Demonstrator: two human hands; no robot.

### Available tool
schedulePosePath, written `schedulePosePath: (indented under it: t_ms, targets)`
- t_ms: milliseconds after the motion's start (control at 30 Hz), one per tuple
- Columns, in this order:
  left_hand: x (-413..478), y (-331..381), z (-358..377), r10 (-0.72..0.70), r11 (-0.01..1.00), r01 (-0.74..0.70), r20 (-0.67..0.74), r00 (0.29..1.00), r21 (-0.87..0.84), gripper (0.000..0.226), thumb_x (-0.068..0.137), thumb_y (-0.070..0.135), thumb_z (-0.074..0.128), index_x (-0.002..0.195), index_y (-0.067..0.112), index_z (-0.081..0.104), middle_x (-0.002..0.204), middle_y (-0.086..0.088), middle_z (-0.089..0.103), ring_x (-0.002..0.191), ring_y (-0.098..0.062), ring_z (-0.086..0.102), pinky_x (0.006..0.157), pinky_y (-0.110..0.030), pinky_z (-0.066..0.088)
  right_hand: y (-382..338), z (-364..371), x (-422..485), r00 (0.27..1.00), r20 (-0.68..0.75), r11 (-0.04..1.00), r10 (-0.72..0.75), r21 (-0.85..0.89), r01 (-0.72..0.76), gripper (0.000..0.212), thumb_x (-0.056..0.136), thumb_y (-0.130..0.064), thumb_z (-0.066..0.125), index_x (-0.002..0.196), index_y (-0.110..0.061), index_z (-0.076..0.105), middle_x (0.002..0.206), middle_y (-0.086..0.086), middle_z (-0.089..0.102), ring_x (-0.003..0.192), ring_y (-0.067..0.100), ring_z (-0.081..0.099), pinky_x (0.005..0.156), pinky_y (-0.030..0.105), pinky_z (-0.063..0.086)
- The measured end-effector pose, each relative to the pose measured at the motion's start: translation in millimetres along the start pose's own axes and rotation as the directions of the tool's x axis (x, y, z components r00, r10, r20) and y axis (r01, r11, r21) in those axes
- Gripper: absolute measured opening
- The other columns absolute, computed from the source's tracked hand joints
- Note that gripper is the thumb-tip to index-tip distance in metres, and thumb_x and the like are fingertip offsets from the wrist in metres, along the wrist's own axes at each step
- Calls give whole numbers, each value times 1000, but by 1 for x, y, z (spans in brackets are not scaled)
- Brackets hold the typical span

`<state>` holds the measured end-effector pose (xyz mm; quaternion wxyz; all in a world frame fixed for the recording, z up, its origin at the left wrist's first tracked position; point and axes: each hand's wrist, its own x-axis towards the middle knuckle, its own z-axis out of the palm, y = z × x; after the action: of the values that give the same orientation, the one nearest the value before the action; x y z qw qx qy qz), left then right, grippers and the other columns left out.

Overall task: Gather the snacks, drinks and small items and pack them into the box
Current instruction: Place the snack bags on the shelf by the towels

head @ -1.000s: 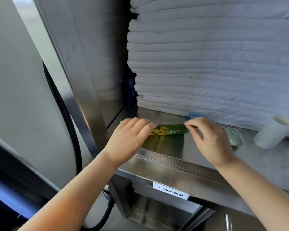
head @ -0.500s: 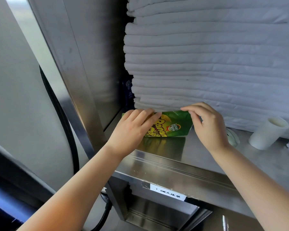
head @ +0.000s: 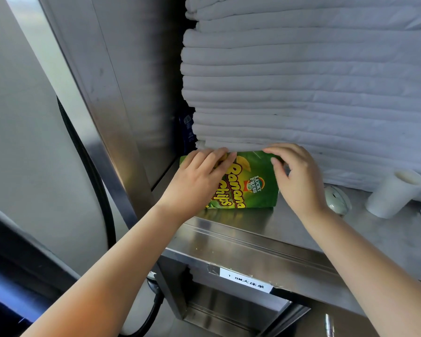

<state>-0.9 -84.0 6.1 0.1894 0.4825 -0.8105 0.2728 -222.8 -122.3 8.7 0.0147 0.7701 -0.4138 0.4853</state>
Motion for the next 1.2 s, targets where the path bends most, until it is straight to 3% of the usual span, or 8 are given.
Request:
schedulePosePath:
  t_ms: [167, 300, 433, 667, 867, 967, 1067, 1200]
  targets:
    - [-10, 3, 19, -36, 997, 26, 127, 991, 76, 61, 95, 45, 42, 148, 19, 26, 152, -14, 26, 139, -34, 25, 110, -56, 20, 2, 21, -29, 962, 184, 929, -202, -275, 248, 45, 90, -22, 58, 133, -12, 52, 147, 14, 38, 138, 32, 29, 114, 47, 25]
    - [-11, 5, 30, -92, 996, 87, 304, 948, 33, 63, 94, 54, 28, 148, 23, 22, 156, -12, 14, 143, -32, 13, 114, -53, 11, 1, 41, -53, 882, 466, 939, -62, -271, 210, 62, 93, -37, 51, 147, -15, 30, 156, 11, 17, 144, 29, 14, 117, 43, 15]
    - [-34, 10, 53, -133, 974, 213, 559, 819, -82, 59, 96, 55, 17, 149, 30, 11, 158, -3, 2, 145, -22, 2, 116, -40, 4, 10, 56, -63, 713, 688, 964, 133, -256, 67, 62, 96, -53, 20, 151, -26, 10, 159, 0, 5, 146, 16, 1, 118, 32, 1]
    - [-39, 14, 56, -172, 930, 324, 575, 800, -172, 55, 98, 51, 19, 149, 33, 10, 158, 1, 0, 145, -19, -4, 117, -38, -1, 15, 57, -60, 640, 752, 967, 157, -248, 54, 57, 98, -51, 17, 151, -29, 9, 159, -3, 1, 146, 13, -3, 113, 27, -4]
    - [-41, 18, 45, -215, 925, 360, 613, 760, -122, 59, 96, 56, 15, 149, 32, 11, 158, 0, 7, 144, -20, 4, 117, -39, 6, 4, 53, -76, 746, 635, 974, 202, -208, -87, 55, 98, -46, 31, 149, -26, 22, 158, -2, 15, 146, 15, 5, 113, 25, 3]
    - [-45, 24, 39, -253, 937, 346, 604, 756, -40, 65, 92, 62, 11, 149, 30, 13, 156, -3, 16, 142, -25, 13, 114, -42, 17, 3, 56, -80, 688, 697, 963, 199, -270, -5, 67, 91, -60, 13, 151, -30, 7, 159, -5, 1, 145, 13, -7, 112, 25, -9]
    - [-50, 26, 34, -286, 943, 331, 562, 776, 24, 68, 90, 65, 9, 148, 30, 18, 150, -4, 28, 135, -26, 25, 108, -43, 24, 9, 61, -68, 635, 753, 963, 176, -266, 48, 74, 84, -65, 3, 150, -33, 1, 159, -7, -4, 145, 10, -9, 114, 26, -10]
    - [-60, 26, 33, -267, 939, 343, 545, 795, -40, 67, 91, 64, 11, 149, 30, 17, 151, -5, 25, 140, -23, 16, 115, -45, 8, 19, 69, -49, 580, 807, 975, 111, -201, 93, 63, 92, -58, 11, 150, -33, 3, 159, -9, -3, 144, 7, -8, 112, 24, -11]
